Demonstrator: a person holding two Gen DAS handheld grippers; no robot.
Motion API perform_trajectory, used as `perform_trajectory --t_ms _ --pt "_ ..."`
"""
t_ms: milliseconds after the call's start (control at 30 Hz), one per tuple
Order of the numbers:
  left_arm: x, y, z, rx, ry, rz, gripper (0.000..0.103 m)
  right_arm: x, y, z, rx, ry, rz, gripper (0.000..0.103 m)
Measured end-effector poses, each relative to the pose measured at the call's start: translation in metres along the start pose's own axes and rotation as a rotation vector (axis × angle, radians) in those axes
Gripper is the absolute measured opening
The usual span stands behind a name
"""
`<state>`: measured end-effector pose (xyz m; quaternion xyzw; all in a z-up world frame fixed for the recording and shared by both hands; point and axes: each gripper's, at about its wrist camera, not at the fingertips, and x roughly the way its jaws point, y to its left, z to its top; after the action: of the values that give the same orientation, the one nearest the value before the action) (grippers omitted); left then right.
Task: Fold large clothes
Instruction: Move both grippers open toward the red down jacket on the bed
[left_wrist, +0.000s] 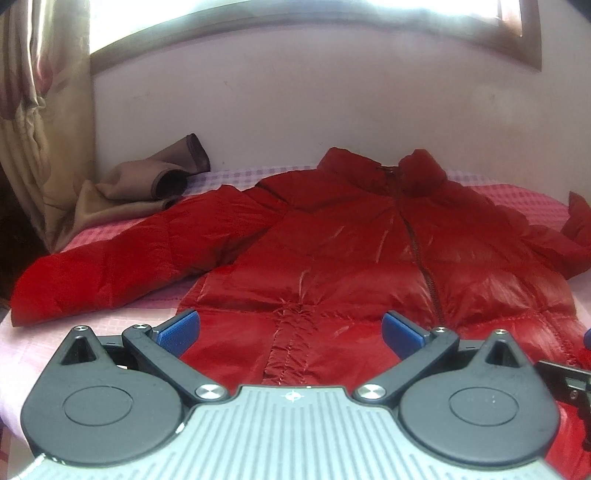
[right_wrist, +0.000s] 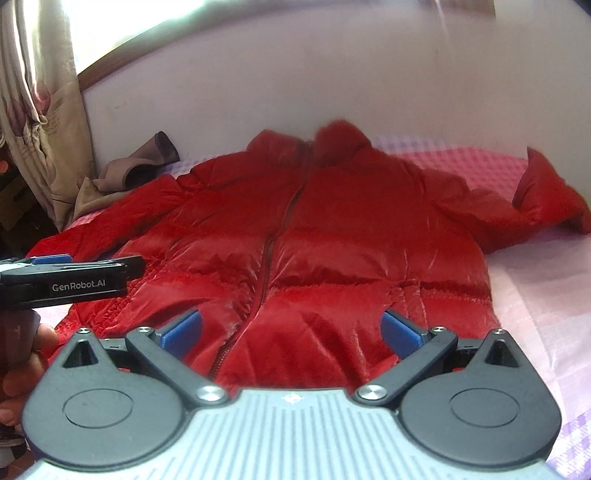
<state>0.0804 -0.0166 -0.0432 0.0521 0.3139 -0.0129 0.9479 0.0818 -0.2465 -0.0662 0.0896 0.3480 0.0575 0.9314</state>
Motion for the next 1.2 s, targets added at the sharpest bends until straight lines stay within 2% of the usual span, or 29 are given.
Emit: perform_trajectory --t_ms 467,1200 --pt "0.012 -0.006 -0.003 0.032 0.027 0.009 0.103 0.005 -0.006 0.001 0.025 0.007 0.004 0.103" --pt "0.03 -0.015 0.0 0.02 0.068 0.001 0.103 0.017 -0.021 0.006 0.065 0.006 0.012 0.103"
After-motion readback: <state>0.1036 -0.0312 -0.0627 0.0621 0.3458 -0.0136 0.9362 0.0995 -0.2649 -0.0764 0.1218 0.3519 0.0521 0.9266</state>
